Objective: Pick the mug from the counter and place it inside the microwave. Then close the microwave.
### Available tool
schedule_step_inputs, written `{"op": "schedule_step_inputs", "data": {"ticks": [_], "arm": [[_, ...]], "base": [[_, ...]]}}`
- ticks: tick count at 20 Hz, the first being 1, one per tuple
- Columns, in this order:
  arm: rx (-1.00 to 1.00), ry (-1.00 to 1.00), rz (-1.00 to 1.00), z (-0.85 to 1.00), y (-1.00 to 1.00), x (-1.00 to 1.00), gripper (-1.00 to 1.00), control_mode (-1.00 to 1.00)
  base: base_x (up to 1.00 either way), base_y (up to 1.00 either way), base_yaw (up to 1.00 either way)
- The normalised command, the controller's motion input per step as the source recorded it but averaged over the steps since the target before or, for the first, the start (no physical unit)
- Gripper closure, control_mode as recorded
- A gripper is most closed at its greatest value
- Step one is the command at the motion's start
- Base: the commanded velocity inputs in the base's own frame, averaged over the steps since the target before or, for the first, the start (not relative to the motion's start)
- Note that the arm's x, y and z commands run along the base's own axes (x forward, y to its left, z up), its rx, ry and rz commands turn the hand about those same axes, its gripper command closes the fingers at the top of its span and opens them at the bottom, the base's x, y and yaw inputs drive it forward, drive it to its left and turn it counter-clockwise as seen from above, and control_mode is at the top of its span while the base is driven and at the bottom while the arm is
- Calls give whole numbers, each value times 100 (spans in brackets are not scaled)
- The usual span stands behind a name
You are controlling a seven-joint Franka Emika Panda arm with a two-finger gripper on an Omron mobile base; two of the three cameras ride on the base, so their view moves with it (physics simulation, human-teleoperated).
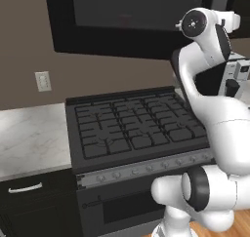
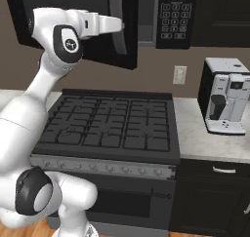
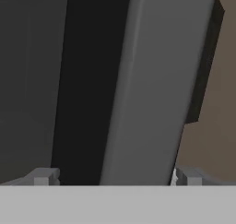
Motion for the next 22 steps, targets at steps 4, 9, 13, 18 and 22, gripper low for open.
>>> {"op": "schedule_step_inputs", "data": {"ticks": [4,9,13,18,22], "arm": [[1,0,4,19,-23,51,-100,-100],[2,0,5,7,-19,61,-100,-100],[2,-3,5,0,-9,55,-100,-100],[1,-5,5,0,-3,50,-100,-100],[1,-5,5,0,-5,57,-100,-100]], "base": [[0,0,0],[0,0,0],[0,0,0],[0,0,0],[0,0,0]]}}
